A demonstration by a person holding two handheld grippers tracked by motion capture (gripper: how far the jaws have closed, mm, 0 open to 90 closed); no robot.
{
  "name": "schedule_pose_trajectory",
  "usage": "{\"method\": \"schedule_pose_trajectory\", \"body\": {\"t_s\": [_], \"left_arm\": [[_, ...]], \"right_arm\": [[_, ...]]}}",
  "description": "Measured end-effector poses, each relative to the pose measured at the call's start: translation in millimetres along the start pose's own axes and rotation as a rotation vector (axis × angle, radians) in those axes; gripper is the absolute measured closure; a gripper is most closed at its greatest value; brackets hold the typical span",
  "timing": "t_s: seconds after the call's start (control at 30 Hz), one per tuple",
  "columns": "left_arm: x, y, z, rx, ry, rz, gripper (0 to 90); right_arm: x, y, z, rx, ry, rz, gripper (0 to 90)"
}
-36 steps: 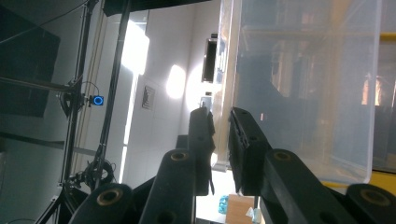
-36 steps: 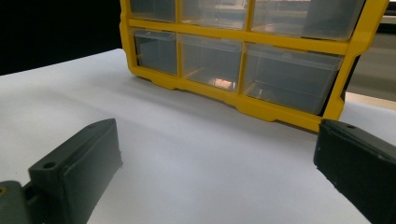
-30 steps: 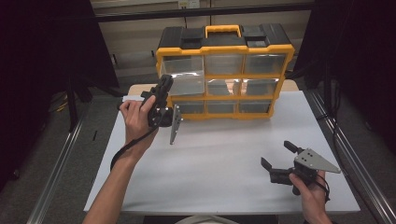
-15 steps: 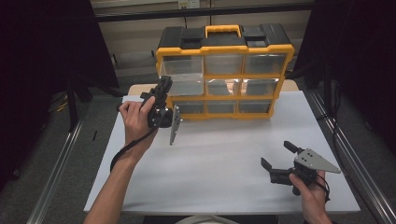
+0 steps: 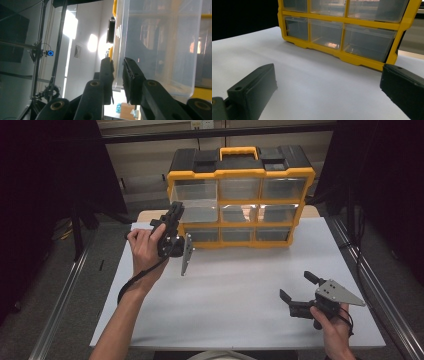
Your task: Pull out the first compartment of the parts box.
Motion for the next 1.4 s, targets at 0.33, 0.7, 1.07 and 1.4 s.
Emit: {"method": "schedule_pose_trajectory", "body": {"t_s": [0.33, 0.7, 1.07, 1.4], "left_arm": [[-4.1, -2.0, -3.9, 0.017, 0.041, -0.032, 63.3], [1.7, -4.2, -5.5, 0.03, 0.242, -0.024, 25.1], [8.4, -4.9, -2.8, 0.104, 0.583, -0.022, 8.8], [22.1, -7.3, 0.9, 0.216, 0.994, -0.031, 2.8]], "right_arm": [[1.1, -1.4, -4.3, -0.001, -0.009, 0.004, 0.2], [0.9, -5.3, -3.2, -0.01, -0.006, 0.007, 0.2], [0.3, -0.5, 0.0, 0.001, 0.005, 0.004, 0.2], [1.0, -1.5, 0.3, -0.004, 0.002, 0.015, 0.2]]}}
Point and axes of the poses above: each handheld gripper's, and its own axes: y roughly backward along the jaws, x roughly out of its underside, z roughly to its left, the point moved 4 cm from there along -y, roughly forward along the jaws, and after that the axes turned 5 degrees about -y, right-handed, at the moved point
